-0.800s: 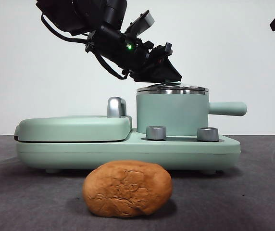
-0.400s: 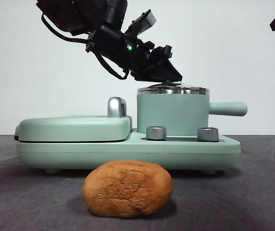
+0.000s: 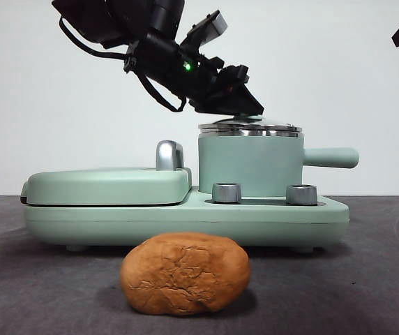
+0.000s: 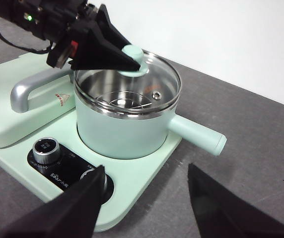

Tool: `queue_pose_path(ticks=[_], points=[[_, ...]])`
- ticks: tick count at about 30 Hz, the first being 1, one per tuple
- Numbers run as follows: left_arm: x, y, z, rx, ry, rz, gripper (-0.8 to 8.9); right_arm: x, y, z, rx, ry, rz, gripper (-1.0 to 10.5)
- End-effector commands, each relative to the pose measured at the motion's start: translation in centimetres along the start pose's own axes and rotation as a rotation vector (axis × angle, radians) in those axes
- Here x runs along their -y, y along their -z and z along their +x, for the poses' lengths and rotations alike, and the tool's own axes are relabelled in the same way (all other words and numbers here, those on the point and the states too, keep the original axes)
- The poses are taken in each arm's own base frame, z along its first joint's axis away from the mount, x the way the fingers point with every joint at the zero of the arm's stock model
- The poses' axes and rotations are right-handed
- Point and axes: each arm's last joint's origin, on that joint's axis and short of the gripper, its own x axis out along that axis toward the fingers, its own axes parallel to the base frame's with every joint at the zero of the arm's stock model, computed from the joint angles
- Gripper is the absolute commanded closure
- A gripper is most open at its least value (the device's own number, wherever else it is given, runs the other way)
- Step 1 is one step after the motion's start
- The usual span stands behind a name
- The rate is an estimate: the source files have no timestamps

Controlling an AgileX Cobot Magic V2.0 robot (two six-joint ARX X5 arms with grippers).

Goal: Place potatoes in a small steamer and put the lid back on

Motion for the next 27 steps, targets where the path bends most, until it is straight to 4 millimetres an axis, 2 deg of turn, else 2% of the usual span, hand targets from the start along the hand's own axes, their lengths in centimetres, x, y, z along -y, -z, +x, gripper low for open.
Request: queue_pose_path(ticks=[1, 8, 14, 17, 21, 27], points=[[-0.1, -3.6, -1.6, 0.108, -0.023, 0.054, 8.06, 0.1, -0.6, -0.1, 0.014, 0.004, 0.011, 6.8], [-0.4, -6.7, -5.4, 0.131, -0.045, -0.109, 8.04, 0.1, -0.6, -0.1, 0.016, 0.003, 0.010, 6.8], [-0.6, -9.0, -9.4, 0.120, -0.076, -0.124, 8.02, -0.2, -0.5, -0.1, 0.012, -0.021, 0.009, 6.8], [-0.5, -9.9, -11.3, 0.107, -0.090, -0.126, 8.01, -0.6, -0.5, 0.0, 0.010, -0.095, -0.023, 6.8], [0.0, -10.4, -13.8, 0.066, -0.103, -0.097, 8.00, -1.8, -0.4, 0.3, 0.002, -0.199, -0.072, 6.7], [0.8, -9.6, -17.0, 0.006, -0.123, -0.113, 8.00, -3.6, -0.1, 1.5, -0.043, -0.345, -0.114, 6.4]])
